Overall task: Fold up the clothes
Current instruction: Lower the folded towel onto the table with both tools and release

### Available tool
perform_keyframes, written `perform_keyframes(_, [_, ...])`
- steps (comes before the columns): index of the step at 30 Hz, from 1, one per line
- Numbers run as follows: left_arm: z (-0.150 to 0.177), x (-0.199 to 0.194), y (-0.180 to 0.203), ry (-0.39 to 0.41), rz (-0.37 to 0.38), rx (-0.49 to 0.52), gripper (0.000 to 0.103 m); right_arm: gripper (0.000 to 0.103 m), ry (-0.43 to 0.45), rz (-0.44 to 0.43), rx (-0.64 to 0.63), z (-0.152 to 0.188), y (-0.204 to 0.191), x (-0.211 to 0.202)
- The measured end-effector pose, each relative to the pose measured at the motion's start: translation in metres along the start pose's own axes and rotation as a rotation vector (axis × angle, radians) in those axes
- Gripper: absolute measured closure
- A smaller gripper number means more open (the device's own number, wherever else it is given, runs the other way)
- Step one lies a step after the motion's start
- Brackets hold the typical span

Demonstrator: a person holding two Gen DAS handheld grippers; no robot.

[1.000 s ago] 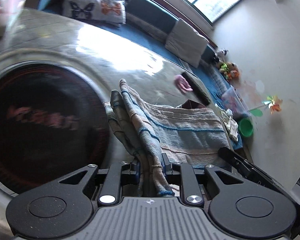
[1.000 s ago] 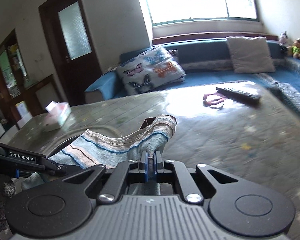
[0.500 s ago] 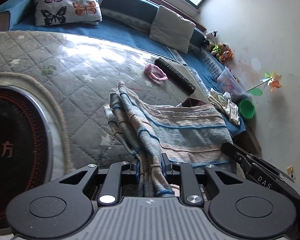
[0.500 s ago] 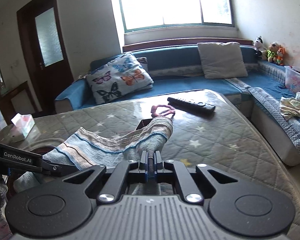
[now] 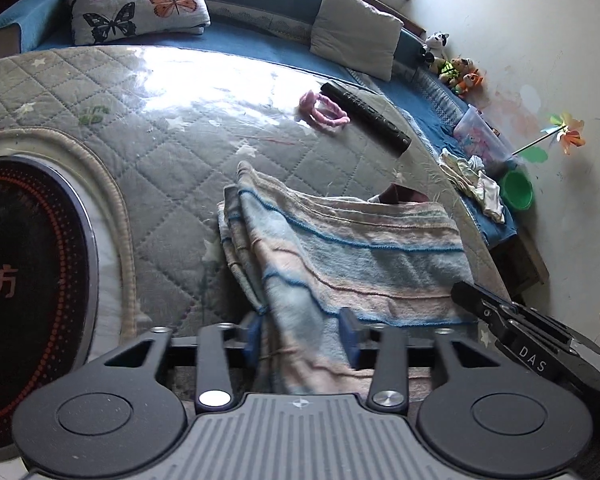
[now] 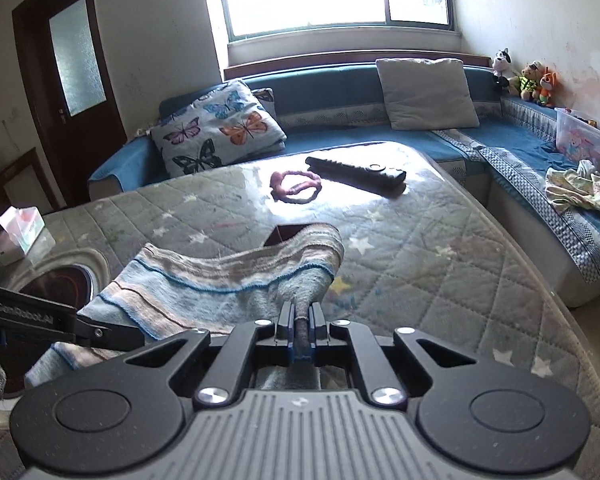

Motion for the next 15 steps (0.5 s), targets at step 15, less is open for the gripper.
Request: perform_keyframes(15, [0.018,-0.024,-0.003,0.052,-0.094,0.062,0.027,0.071,-0.002,-0.009,0.019,0.028,0.003,-0.023])
Point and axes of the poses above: each gripper's, at about its wrist camera, not at the fingertips, and x roughly the way its jaws point, y to its right, z to its underside, the point moved 9 cm from there along x, roughly the way its jaws point, and after that the axes turned 8 degrees about x, right-handed, at the moved point
